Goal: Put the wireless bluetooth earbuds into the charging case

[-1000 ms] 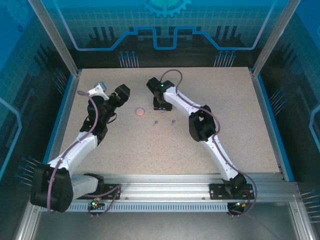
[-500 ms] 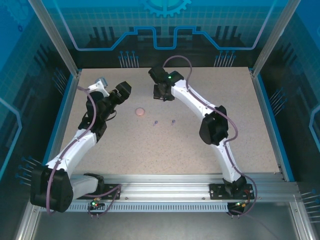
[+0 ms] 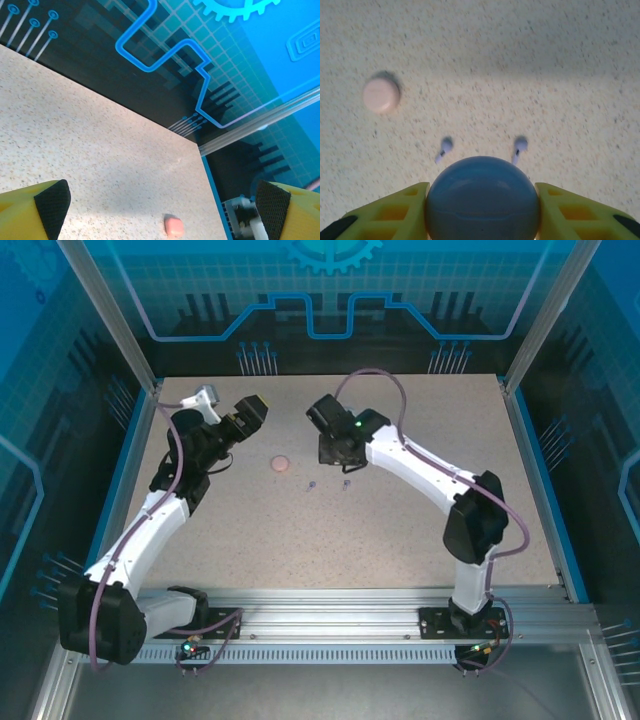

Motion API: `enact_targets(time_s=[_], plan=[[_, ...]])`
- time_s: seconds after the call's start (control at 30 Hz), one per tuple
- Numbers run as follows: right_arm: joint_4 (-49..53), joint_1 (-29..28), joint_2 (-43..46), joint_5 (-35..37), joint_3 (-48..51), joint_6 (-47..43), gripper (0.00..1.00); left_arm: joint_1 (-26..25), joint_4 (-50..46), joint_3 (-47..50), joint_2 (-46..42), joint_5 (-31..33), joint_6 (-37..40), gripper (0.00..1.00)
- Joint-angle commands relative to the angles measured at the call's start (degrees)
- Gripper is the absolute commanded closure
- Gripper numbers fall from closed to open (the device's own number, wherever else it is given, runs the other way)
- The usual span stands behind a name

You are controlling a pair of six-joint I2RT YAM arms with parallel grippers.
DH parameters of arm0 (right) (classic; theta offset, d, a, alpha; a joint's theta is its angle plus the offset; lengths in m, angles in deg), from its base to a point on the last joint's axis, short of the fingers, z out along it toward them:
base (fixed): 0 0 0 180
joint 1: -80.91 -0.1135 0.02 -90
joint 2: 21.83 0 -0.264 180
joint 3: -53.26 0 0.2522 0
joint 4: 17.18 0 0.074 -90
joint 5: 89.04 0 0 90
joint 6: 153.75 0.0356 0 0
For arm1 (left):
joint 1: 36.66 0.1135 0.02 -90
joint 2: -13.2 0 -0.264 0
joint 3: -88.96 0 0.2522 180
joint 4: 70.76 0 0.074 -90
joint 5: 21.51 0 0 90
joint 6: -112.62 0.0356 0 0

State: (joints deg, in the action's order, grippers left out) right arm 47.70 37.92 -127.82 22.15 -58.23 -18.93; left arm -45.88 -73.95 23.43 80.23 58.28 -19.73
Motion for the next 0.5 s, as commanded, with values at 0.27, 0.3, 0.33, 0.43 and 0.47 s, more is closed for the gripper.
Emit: enact_targets(time_s=[0.27,0.3,0.33,0.43,0.47], plan=[[-5.4,-7.1,14.7,4.8,24.2,10.4,0.57,-1.6,-3.9,-0.5,-3.1,-3.1,-1.5,0.01],[-5.7,-7.6,15.4,4.9,25.7,11.3,0.57,-1.8,-4.2,-0.3,-3.5,-2.6,-1.1,0.01],[-6.0,-8.1,16.0,5.0,27.3,12.5,0.57,-2.0,-4.5,-0.3,-4.1,-2.0,-1.1,0.01],[-6.6,-9.5,16.9,4.9,30.8,15.1,0.57,-3.1,-4.6,0.9,-5.5,-0.5,-0.8,0.01],[-6.7,-10.0,16.9,5.0,31.7,15.9,0.57,-3.6,-4.0,1.5,-6.1,-0.1,-0.3,0.01]])
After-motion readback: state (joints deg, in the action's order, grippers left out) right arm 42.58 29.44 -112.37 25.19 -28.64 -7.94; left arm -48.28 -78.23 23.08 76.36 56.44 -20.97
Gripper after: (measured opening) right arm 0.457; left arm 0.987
